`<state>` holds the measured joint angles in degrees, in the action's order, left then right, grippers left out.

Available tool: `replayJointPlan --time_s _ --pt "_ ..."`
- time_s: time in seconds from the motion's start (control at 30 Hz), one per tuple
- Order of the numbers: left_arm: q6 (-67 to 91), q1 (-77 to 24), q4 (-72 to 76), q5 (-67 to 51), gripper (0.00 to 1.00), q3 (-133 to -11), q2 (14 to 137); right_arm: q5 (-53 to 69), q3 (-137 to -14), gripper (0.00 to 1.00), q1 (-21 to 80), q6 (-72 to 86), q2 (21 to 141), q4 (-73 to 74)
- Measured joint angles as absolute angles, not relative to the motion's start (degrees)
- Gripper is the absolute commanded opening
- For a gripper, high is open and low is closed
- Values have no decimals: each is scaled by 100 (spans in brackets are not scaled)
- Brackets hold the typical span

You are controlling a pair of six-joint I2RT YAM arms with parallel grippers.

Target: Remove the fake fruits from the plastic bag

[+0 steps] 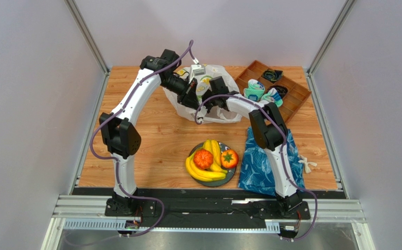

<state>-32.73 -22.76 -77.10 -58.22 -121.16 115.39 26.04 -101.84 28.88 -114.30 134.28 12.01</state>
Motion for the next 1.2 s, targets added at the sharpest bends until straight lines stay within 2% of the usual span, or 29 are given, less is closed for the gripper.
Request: replayJointPlan --time_s 0.07,0.23,0.47,0.53,0.63,0.77,0.87,1.2 --pt "-3269 -2281 -7708 -5824 0 -12116 11539 2606 -9996 22 2891 -11445 13303 1122" --pt "-3190 -2283 -7741 -5815 0 -12239 11555 2598 -8527 19 2877 -11445 12221 921" --pt "-3044 -2217 -7734 -5774 0 -12770 11778 2751 -6670 17 2777 -11310 9854 921" --pt "-3011 -2206 -7732 -5754 0 -12838 11854 2838 -6361 20 2759 -11190 9179 978" --pt "-2985 -2198 -7736 -5749 0 -12844 11917 2912 -6176 37 2755 -11048 8753 1002" --pt "-2985 -2189 -7738 -5749 0 -12844 11939 2919 -6101 53 2757 -10910 8866 1057" --pt "-2985 -2189 -7738 -5752 0 -12840 11939 2906 -6261 59 2740 -10923 9314 1170" --pt "-2993 -2189 -7738 -5756 0 -12772 11939 2652 -8287 61 2604 -11325 10838 3142"
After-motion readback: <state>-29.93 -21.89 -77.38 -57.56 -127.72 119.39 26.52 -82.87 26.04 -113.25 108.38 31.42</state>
